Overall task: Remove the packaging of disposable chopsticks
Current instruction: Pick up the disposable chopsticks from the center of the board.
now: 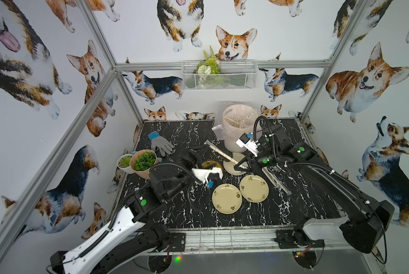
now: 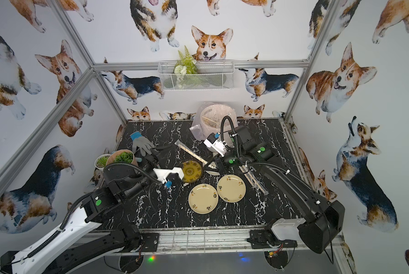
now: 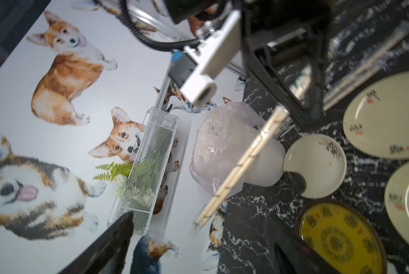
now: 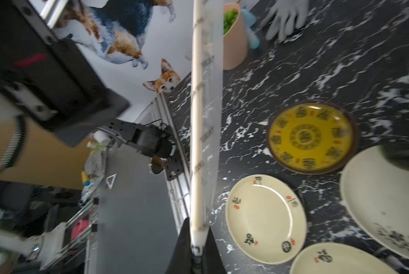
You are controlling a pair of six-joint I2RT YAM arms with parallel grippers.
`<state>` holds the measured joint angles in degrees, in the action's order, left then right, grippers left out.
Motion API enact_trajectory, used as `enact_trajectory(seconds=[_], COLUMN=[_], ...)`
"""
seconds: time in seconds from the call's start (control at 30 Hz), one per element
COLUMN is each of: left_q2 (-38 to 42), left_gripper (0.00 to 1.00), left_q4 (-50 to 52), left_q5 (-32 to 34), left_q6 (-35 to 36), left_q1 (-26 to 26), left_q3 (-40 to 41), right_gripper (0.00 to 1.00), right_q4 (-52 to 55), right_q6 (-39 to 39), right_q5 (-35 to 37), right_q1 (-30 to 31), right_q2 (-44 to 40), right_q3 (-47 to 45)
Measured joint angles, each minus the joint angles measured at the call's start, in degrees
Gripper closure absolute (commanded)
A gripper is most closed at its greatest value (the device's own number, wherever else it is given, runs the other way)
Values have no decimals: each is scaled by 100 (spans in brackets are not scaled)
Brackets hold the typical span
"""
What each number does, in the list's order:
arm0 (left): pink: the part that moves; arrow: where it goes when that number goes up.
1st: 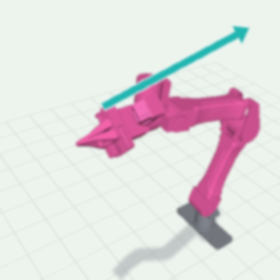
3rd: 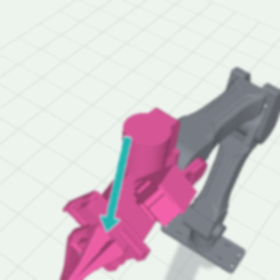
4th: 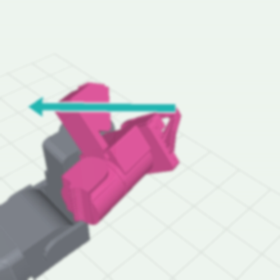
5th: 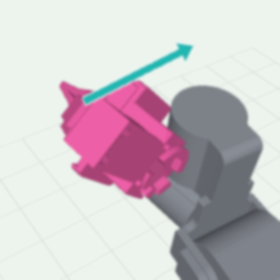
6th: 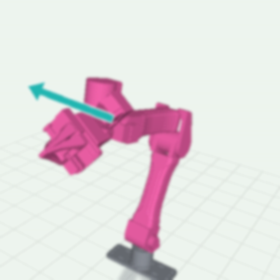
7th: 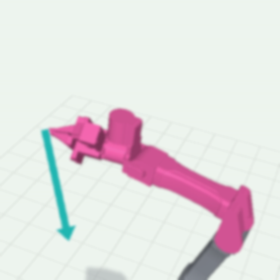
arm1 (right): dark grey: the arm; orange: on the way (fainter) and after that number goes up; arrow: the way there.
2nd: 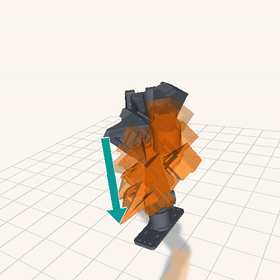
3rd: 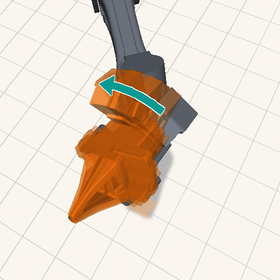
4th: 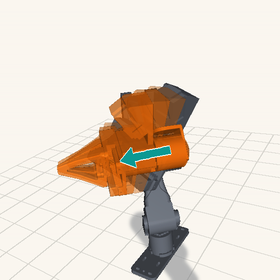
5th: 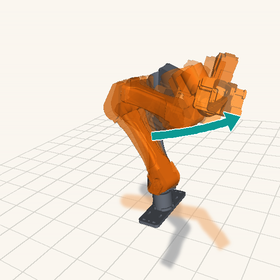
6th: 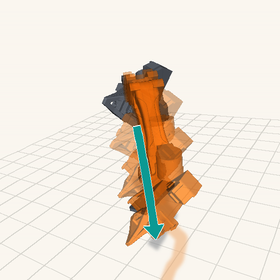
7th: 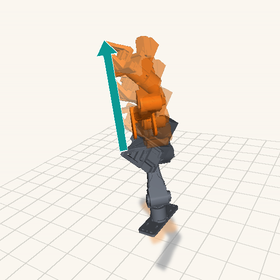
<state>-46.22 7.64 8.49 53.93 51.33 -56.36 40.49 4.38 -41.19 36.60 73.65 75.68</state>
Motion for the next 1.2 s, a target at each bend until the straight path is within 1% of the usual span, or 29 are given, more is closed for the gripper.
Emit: enact_trajectory(seconds=[0.03, 0.07, 0.1, 0.13, 0.2, 0.23, 0.27, 0.3, 0.37, 0.4, 0.47, 0.53, 0.63, 0.73, 0.8, 0.9, 0.93, 1.07, 1.17, 1.2], left_q2=[-170, -461, -597, -800, -1106, -1233, -1421, -1674, -2138, -2422, -2817, -3163, -3547, -3845, -3930, -3969, -3969, -3960, -3923, -3897], left_gripper=[9, 9, 10, 10, 16, 19, 21, 23, 25, 25, 28, 34, 44, 45, 45, 45, 48, 65, 74, 79], left_q4=[-160, -192, -210, -149, -136, -133, -247, -581, -1075, -1266, -1781, -2632, -3698, -4548, -5007, -5412, -5517, -5740, -5746, -5757], left_q5=[208, 431, 476, 542, 557, 407, 138, -295, -870, -1274, -1939, -2518, -3182, -3770, -3982, -4164, -4203, -4273, -4312, -4310], left_q6=[-667, -1493, -1867, -2487, -3521, -3982, -4671, -5576, -6808, -7493, -8426, -9300, -10190, -10837, -11147, -11444, -11512, -11652, -11674, -11689], left_q1=[0, -33, -55, -103, -221, -367, -629, -1058, -1517, -1668, -1777, -1840, -1867, -1864, -1862, -1862, -1856, -1840, -1840, -1840], left_q3=[-199, -533, -691, -931, -1248, -1320, -1349, -1287, -1119, -1003, -866, -758, -763, -892, -896, -894, -892, -855, -844, -831], right_gripper=[100, 100, 100, 100, 100, 100, 100, 100, 100, 100, 100, 100, 100, 100, 100, 100, 100, 100, 100, 100], right_q4=[-92, -225, -380, -492, -787, -933, -1158, -1403, -1777, -1976, -2302, -2632, -2931, -3104, -3139, -3193, -3222, -3318, -3434, -3467], right_q6=[22, 28, 66, 153, 199, 223, 289, 339, 466, 498, 629, 776, 933, 1038, 1054, 1088, 1091, 1110, 1126, 1132], right_q5=[254, 566, 953, 1241, 1751, 1862, 1985, 2085, 2339, 2415, 2503, 2564, 2540, 2450, 2428, 2430, 2437, 2452, 2457, 2457], right_q1=[-4, -13, -22, -24, -26, -26, -26, -24, -24, -24, -24, -22, -20, 33, 101, 208, 245, 433, 533, 551], right_q2=[-35, -83, -149, -195, -319, -372, -461, -555, -710, -752, -831, -970, -1134, -1172, -1191, -1211, -1211, -1211, -1207, -1207], right_q3=[-26, -74, -151, -212, -365, -439, -570, -717, -931, -988, -1080, -1215, -1335, -1427, -1497, -1563, -1569, -1569, -1593, -1604])
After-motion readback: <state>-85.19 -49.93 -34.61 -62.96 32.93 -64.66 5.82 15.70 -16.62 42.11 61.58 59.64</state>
